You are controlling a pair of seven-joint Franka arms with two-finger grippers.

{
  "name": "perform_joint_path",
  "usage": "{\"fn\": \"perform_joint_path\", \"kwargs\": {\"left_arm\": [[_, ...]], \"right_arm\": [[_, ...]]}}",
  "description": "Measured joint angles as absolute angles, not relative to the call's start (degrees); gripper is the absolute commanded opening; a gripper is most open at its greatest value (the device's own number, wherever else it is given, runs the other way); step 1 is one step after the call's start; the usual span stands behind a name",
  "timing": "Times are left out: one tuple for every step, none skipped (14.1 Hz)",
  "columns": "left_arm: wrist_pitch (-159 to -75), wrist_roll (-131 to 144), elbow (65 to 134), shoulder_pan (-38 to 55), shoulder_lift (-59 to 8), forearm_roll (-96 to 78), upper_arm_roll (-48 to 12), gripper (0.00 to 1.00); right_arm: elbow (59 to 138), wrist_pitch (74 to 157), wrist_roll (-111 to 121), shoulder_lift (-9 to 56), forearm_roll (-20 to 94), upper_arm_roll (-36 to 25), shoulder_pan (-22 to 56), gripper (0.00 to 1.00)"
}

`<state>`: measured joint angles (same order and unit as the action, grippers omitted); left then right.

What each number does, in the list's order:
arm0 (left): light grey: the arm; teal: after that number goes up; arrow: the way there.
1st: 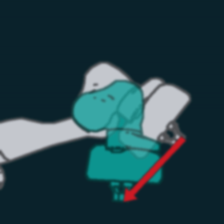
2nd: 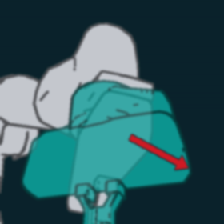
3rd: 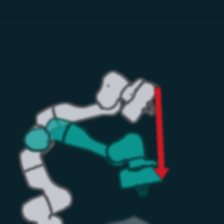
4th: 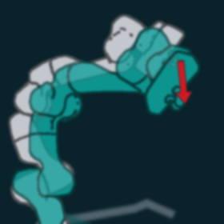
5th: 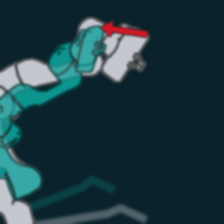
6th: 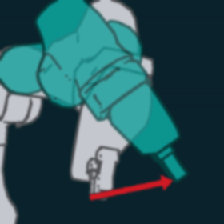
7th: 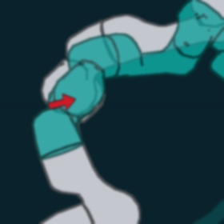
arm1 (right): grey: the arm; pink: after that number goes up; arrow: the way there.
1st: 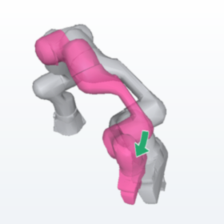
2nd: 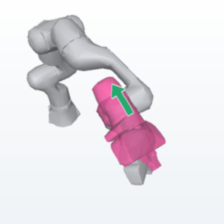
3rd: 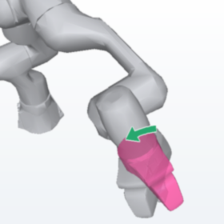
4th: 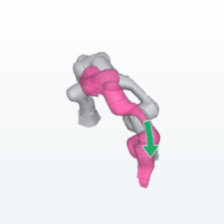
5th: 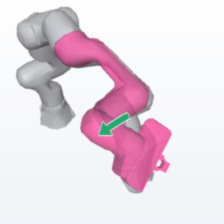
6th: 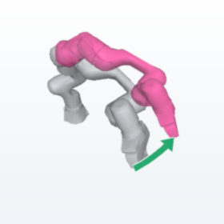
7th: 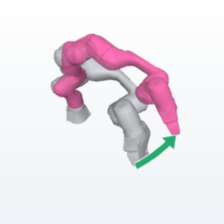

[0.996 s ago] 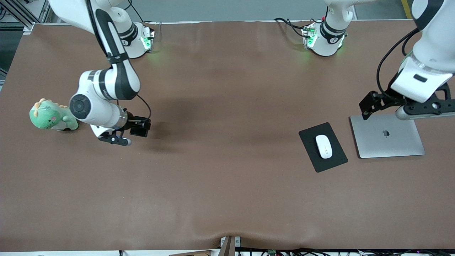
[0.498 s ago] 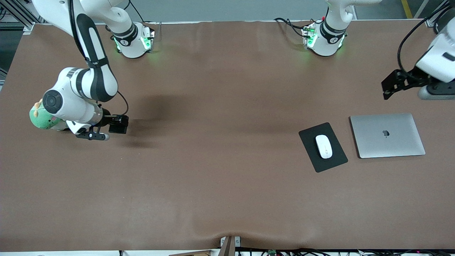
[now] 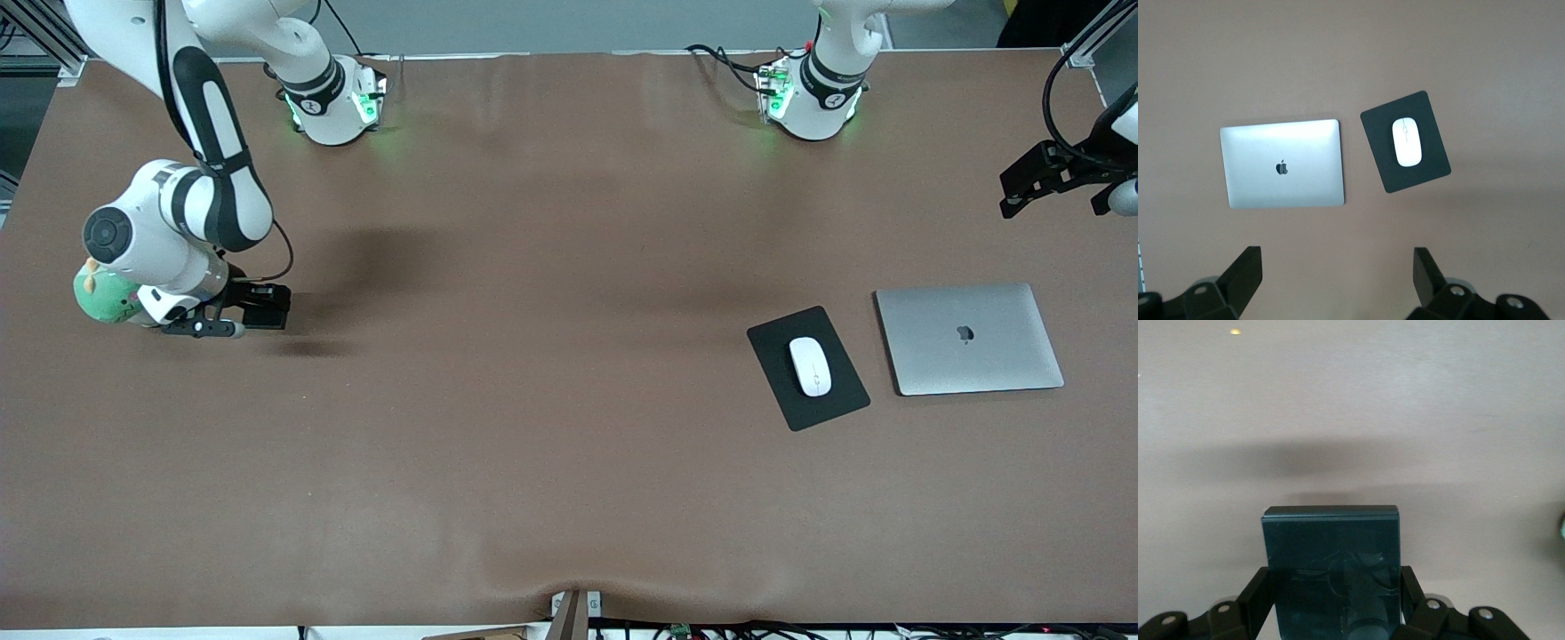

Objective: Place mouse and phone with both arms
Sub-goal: 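Lower the black phone beside the green plush toy and open the right gripper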

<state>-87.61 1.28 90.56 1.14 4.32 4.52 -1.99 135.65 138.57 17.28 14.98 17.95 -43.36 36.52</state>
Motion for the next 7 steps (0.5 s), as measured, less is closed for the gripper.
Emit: {"fn": "perform_joint_path", "kwargs": {"left_arm": [[-87.3, 1.3, 90.6, 0.8, 4.3, 4.5, -2.0, 1.00], [-87.0, 1.3, 90.6, 0.3, 4.3, 4.5, -1.9, 1.00], [-86.8, 1.3, 90.6, -0.1, 4.4, 4.5, -1.9, 1.00], [-86.6, 1.3, 90.6, -0.3, 4.4, 4.5, -1.9, 1.00], [-86.5, 1.3, 90.6, -0.4, 4.4, 4.5, -1.9, 1.00], [-86.5, 1.3, 90.6, -0.3, 4.4, 4.5, -1.9, 1.00], [-86.5, 1.3, 90.6, -0.3, 4.4, 4.5, -2.0, 1.00]], "right_arm": [[135.7, 138.8, 19.2, 15.1, 17.9, -43.4, 34.6, 0.00], [135.9, 139.1, 20.8, 15.3, 17.9, -43.4, 32.8, 0.00], [136.2, 139.6, 21.8, 15.4, 17.9, -43.5, 31.6, 0.00], [136.6, 139.9, 22.0, 15.6, 17.9, -43.4, 30.9, 0.00], [136.9, 140.4, 22.0, 16.0, 17.9, -43.4, 30.3, 0.00], [137.2, 141.0, 22.0, 16.6, 17.9, -43.4, 30.0, 0.00], [137.4, 141.4, 22.0, 17.3, 17.9, -43.4, 29.7, 0.00]]}}
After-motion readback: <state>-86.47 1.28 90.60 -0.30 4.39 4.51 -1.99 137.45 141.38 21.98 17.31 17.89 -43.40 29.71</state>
